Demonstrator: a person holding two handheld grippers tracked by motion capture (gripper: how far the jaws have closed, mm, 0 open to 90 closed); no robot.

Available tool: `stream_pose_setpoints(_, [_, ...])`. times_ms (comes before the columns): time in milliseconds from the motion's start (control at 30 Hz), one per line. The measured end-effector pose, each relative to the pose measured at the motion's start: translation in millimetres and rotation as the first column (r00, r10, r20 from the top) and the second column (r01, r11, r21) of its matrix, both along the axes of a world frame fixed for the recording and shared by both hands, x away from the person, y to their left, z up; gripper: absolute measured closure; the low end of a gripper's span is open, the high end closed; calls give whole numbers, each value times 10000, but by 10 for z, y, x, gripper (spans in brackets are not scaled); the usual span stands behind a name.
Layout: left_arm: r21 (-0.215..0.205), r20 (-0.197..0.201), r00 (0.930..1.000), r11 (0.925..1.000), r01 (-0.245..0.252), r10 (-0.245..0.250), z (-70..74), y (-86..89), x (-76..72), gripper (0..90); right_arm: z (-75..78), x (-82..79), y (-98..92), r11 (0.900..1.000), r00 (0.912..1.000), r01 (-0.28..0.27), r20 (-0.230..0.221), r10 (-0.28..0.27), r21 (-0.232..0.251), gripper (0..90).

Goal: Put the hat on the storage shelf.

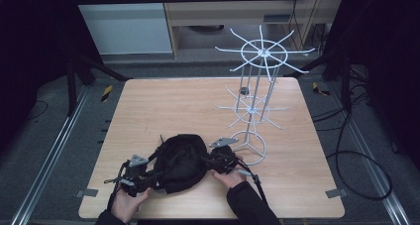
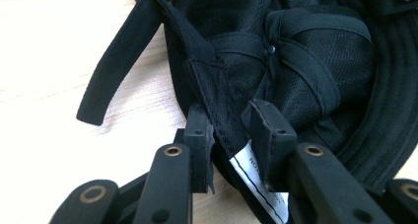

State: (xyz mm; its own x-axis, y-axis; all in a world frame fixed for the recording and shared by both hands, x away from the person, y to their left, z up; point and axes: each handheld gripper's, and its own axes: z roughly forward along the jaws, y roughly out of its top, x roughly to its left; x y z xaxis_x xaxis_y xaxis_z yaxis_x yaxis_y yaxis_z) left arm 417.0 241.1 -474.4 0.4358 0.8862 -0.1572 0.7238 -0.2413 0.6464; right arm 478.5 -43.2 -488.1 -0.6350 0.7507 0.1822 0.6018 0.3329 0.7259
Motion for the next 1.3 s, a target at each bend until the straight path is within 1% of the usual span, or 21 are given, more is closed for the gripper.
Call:
stream_pose_setpoints(33, [-2, 6, 10000, 10000, -14, 14, 0, -5, -1, 701, 0, 0, 0, 10000, 10000, 0, 0, 0, 0, 714])
stream_pose_setpoints(100, [21, 26, 10000, 10000, 28, -28, 0, -8, 0, 702, 11, -5, 7, 10000, 9999, 70, -75, -70, -41, 788])
stream_pose_setpoints(133, [29, 39, 10000, 10000, 57, -57, 0, -10, 0, 702, 31, -16, 5, 10000, 10000, 23, 48, -23, 33, 825])
stream_pose_setpoints(167, [38, 68, 10000, 10000, 31, -31, 0, -15, -4, 702, 31, -16, 5, 10000, 10000, 23, 48, -23, 33, 825])
stream_pose_setpoints(200, [41, 116, 9999, 10000, 19, -20, 1, -20, -11, 702, 52, -36, 1, 9999, 9999, 51, 161, -53, 114, 833])
stream_pose_setpoints(267, [100, 191, 9998, 9999, 36, -38, 3, -33, -18, 704, 125, -92, -17, 9994, 9961, -134, 877, 104, 329, 841])
stream_pose_setpoints(300, [112, 211, 9998, 9999, 27, -29, 3, -38, -18, 707, 225, -164, -25, 9981, 9869, -354, 1588, 269, 504, 843])
stream_pose_setpoints(333, [100, 234, 9997, 9999, 10, -12, 2, -44, -16, 707, 225, -164, -25, 9981, 9869, -354, 1588, 269, 504, 843])
stream_pose_setpoints(367, [83, 261, 9997, 10000, 3, -5, 3, -52, -11, 708, 269, -195, -24, 9975, 9828, -420, 1818, 311, 564, 844])
stream_pose_setpoints(400, [58, 292, 9996, 10000, -56, 55, 2, -62, -2, 715, 381, -281, -24, 9948, 9643, -772, 2583, 578, 659, 845])
stream_pose_setpoints(433, [69, 332, 9994, 9999, -116, 114, 1, -74, 10, 715, 381, -281, -24, 9948, 9643, -772, 2583, 578, 659, 845])
stream_pose_setpoints(533, [73, 441, 9986, 9995, -307, 303, -17, -110, 82, 729, 508, -415, -13, 9857, 9334, -1568, 3354, 1273, 623, 847])
stream_pose_setpoints(567, [48, 420, 9985, 9994, -350, 348, -24, -116, 103, 735, 528, -456, -7, 9805, 9252, -1882, 3450, 1578, 561, 847])
stream_pose_setpoints(633, [-49, 315, 9985, 9990, -442, 443, -40, -129, 156, 741, 531, -505, 6, 9725, 9150, -2287, 3508, 1991, 446, 847])
stream_pose_setpoints(733, [-135, 308, 9978, 9982, -586, 590, -65, -166, 236, 749, 493, -567, 26, 9610, 9055, -2761, 3400, 2539, 178, 848])
stream_pose_setpoints(867, [-193, 366, 9979, 9984, -524, 531, -73, -186, 270, 751, 369, -626, 45, 9459, 9028, -3235, 2911, 3165, -251, 848])
stream_pose_setpoints(933, [-239, 363, 9983, 9987, -442, 450, -76, -182, 271, 749, 278, -652, 50, 9437, 9062, -3267, 2663, 3285, -521, 847])
stream_pose_setpoints(1000, [-256, 374, 9985, 9989, -393, 403, -74, -172, 272, 728, 213, -655, 61, 9437, 9113, -3214, 2451, 3308, -786, 846])
stream_pose_setpoints(1100, [-460, 536, 9977, 9982, -380, 404, -29, -124, 262, 667, 160, -652, 73, 9474, 9190, -3084, 2305, 3200, -858, 845])
stream_pose_setpoints(1200, [-778, 899, 9947, 9960, -438, 507, 78, -51, 217, 611, 153, -654, 77, 9505, 9231, -2971, 2271, 3104, -914, 843])
stream_pose_setpoints(1300, [-1133, 1472, 9877, 9929, -364, 530, 197, -17, 148, 570, 133, -648, 69, 9548, 9278, -2843, 2258, 2968, -866, 841])
